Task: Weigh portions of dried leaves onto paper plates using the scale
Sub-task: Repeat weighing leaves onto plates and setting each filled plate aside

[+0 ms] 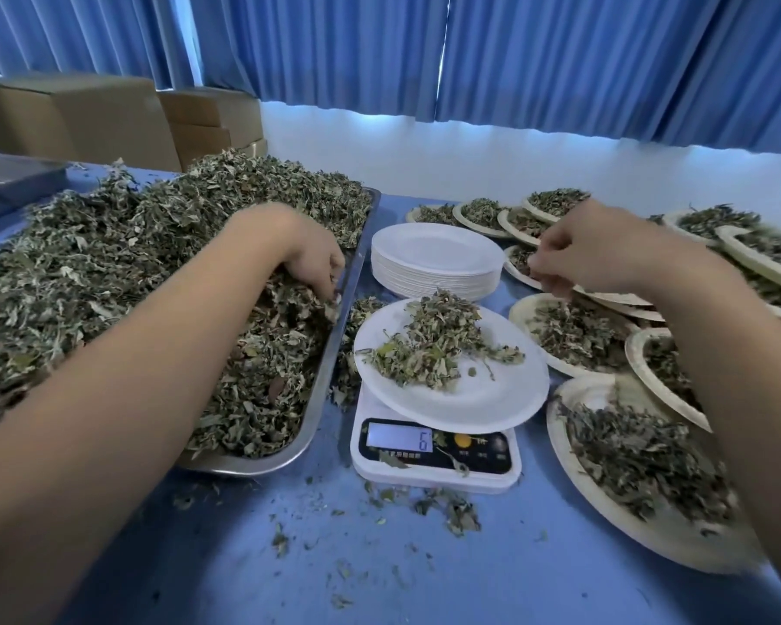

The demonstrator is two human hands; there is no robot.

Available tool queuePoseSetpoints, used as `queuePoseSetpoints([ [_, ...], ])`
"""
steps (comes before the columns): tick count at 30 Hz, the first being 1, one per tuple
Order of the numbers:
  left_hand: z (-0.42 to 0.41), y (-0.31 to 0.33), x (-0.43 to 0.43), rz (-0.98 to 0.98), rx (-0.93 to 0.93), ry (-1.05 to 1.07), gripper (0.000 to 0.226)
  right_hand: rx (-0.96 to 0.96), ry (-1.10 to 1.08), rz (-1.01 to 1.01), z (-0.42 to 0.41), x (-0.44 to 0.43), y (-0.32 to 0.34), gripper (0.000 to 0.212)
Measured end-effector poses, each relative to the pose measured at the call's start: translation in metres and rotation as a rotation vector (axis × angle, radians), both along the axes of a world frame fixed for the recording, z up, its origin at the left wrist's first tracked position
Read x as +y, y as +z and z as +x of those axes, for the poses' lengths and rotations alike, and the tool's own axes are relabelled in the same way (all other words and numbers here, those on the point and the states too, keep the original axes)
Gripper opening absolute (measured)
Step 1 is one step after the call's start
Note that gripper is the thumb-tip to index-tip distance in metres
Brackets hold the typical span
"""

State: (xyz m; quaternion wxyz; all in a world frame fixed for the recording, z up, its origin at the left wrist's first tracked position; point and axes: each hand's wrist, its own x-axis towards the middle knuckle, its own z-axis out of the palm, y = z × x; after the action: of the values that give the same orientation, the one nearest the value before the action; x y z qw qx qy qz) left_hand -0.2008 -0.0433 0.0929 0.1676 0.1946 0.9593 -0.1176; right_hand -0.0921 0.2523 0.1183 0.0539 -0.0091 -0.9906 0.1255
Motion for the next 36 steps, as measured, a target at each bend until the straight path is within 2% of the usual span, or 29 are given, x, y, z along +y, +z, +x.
queuePoseSetpoints([
  [6, 0.024, 0.027, -0.015, 0.226, 0.021, 0.055, 0.027, -0.191, -0.036, -0.174, -0.014, 0.009, -0.024, 0.023],
  [10, 0.029, 0.033, -0.019, 0.304, 0.083, 0.041, 0.043, -0.206, -0.038, -0.211, -0.012, 0.003, -0.023, 0.029],
  [16, 0.029, 0.035, -0.016, 0.329, 0.162, -0.022, 0.011, -0.226, -0.032, -0.210, -0.009, 0.001, -0.022, 0.033],
  [20, 0.030, 0.038, -0.019, 0.400, 0.252, -0.032, 0.013, -0.205, -0.038, -0.222, -0.009, 0.003, -0.021, 0.030],
  [25, 0.035, 0.039, -0.018, 0.481, 0.227, -0.041, 0.011, -0.197, -0.031, -0.229, -0.010, 0.005, -0.020, 0.031],
  [28, 0.040, 0.042, -0.011, 0.561, 0.271, -0.105, 0.012, -0.197, -0.024, -0.219, -0.009, 0.004, -0.019, 0.031],
  [30, 0.048, 0.044, -0.003, 0.687, 0.240, -0.145, 0.012, -0.194, -0.022, -0.225, -0.009, 0.005, -0.019, 0.032],
  [33, 0.066, 0.042, 0.018, 0.944, 0.092, -0.209, 0.006, -0.189, -0.017, -0.218, -0.008, 0.004, -0.019, 0.033],
  [35, 0.077, 0.037, 0.036, 1.015, -0.012, -0.271, 0.011, -0.184, -0.018, -0.209, -0.008, 0.003, -0.019, 0.034],
  [36, 0.081, 0.035, 0.043, 0.987, -0.070, -0.301, 0.017, -0.182, -0.019, -0.204, -0.008, 0.003, -0.019, 0.034],
])
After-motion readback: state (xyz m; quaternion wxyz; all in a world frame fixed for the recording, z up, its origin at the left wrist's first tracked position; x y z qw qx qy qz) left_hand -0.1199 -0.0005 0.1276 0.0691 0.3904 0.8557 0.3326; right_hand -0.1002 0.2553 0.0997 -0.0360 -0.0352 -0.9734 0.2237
